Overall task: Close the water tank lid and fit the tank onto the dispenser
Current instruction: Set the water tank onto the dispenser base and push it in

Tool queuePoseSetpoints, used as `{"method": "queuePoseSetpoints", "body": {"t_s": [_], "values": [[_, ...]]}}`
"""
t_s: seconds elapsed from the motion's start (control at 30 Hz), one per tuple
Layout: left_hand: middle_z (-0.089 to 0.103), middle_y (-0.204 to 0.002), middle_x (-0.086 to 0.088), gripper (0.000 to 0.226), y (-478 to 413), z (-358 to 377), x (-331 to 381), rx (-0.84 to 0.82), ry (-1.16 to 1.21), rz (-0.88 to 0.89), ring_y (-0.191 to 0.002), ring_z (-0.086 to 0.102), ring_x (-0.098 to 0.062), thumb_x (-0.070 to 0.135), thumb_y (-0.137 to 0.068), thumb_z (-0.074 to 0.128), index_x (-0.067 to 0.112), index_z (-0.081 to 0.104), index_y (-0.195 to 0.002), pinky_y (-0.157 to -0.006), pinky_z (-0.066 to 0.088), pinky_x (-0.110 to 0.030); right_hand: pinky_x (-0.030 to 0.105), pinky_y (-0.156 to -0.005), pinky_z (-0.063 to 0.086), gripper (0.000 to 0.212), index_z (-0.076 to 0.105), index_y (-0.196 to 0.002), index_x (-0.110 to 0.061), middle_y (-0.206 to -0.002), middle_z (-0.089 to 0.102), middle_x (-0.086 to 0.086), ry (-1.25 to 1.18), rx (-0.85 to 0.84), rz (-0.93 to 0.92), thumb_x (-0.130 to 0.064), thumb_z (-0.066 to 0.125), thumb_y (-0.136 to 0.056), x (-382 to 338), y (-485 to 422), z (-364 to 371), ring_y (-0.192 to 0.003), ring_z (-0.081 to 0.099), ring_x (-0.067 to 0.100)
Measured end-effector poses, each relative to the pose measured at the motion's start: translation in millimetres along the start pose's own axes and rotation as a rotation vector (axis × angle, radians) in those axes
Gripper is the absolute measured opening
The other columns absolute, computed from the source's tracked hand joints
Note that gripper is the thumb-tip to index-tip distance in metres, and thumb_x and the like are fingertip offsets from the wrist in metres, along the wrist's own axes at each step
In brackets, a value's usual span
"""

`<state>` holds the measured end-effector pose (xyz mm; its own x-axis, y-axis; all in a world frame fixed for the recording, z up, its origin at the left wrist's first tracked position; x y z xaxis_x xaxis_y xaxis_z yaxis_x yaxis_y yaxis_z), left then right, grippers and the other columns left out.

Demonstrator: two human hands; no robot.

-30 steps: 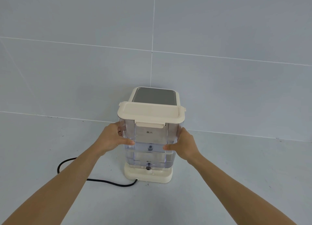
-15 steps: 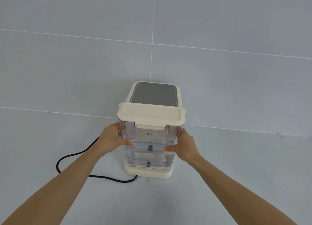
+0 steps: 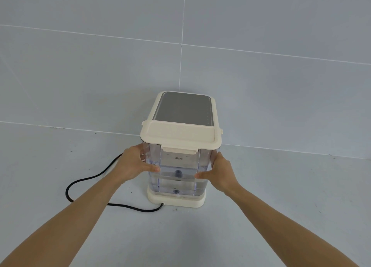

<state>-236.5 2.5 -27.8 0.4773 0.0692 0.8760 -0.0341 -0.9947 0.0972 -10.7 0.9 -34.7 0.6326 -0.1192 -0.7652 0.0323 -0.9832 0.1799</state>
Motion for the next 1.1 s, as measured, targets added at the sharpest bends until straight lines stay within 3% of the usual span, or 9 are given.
{"method": "queuePoseSetpoints", "body": {"t_s": [0.17,0.37,0.57,0.83,0.97,1.1], "values": [[0.058,-0.082,0.014,0.048,1.1,1.6,0.8,0.002,-0.02,-0.004,-0.09,0.056,-0.018,0.005,-0.058,0.082,0.035,0.049,-0.076,-0.077,0.042,-0.028,0.023,-0.079,0.039,0.075,0.04,-0.129,-0.007,-0.125,0.056,0.007,-0.002,0.011,0.007,-0.015,0.079,-0.066,2.4,-1.1,0.9,-0.11,0.053,0.025],[0.054,-0.079,0.014,0.045,4.1,3.1,4.6,-0.012,-0.053,-0.001,-0.086,0.053,-0.016,0.004,-0.062,0.08,0.021,0.049,-0.09,-0.073,0.04,-0.022,0.022,-0.079,0.039,0.079,0.038,-0.131,-0.009,-0.126,0.056,0.006,0.018,0.011,0.009,-0.017,0.08,-0.065,5.1,-2.0,3.9,-0.11,0.054,0.025],[0.05,-0.073,0.018,0.047,4.4,3.2,3.3,-0.023,-0.094,0.006,-0.068,0.05,0.0,0.005,-0.062,0.08,0.033,0.043,-0.069,-0.055,0.037,-0.005,0.024,-0.075,0.037,0.076,0.039,-0.129,-0.009,-0.12,0.057,0.004,-0.013,-0.001,0.007,-0.015,0.08,-0.065,7.9,-2.2,5.9,-0.092,0.047,0.015],[0.049,-0.07,0.017,0.049,3.1,4.2,2.0,-0.03,-0.131,-0.004,-0.065,0.047,0.004,0.003,-0.062,0.079,0.033,0.04,-0.066,-0.054,0.037,-0.005,0.023,-0.073,0.037,0.074,0.04,-0.129,-0.009,-0.104,0.049,-0.004,-0.021,-0.001,0.014,-0.014,0.078,-0.066,12.1,-2.9,8.7,-0.091,0.047,0.015],[0.049,-0.069,0.016,0.048,3.7,3.8,3.1,-0.027,-0.178,-0.003,-0.063,0.046,0.002,0.006,-0.063,0.079,0.033,0.04,-0.065,-0.055,0.034,-0.01,0.023,-0.071,0.039,0.075,0.039,-0.129,-0.008,-0.108,0.055,0.002,-0.014,0.001,0.021,-0.015,0.079,-0.066,13.5,-4.0,9.6,-0.089,0.048,0.016],[0.047,-0.066,0.014,0.046,4.8,3.8,2.5,-0.038,-0.211,0.003,-0.061,0.045,-0.001,0.007,-0.064,0.079,0.031,0.039,-0.064,-0.054,0.033,-0.013,0.013,-0.054,0.034,0.074,0.039,-0.128,-0.006,-0.095,0.048,-0.003,0.006,0.008,0.02,-0.016,0.078,-0.066,14.0,-3.5,10.2,-0.086,0.047,0.017]]}}
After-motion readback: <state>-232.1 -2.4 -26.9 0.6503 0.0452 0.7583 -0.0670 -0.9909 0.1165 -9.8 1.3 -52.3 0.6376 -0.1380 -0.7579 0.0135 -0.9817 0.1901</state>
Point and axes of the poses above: each hand's wrist, its own y-axis away from the middle knuckle, its own z-axis out of the palm, x = y × z, the point moved 1 cm from there along -y, towards the middle knuckle
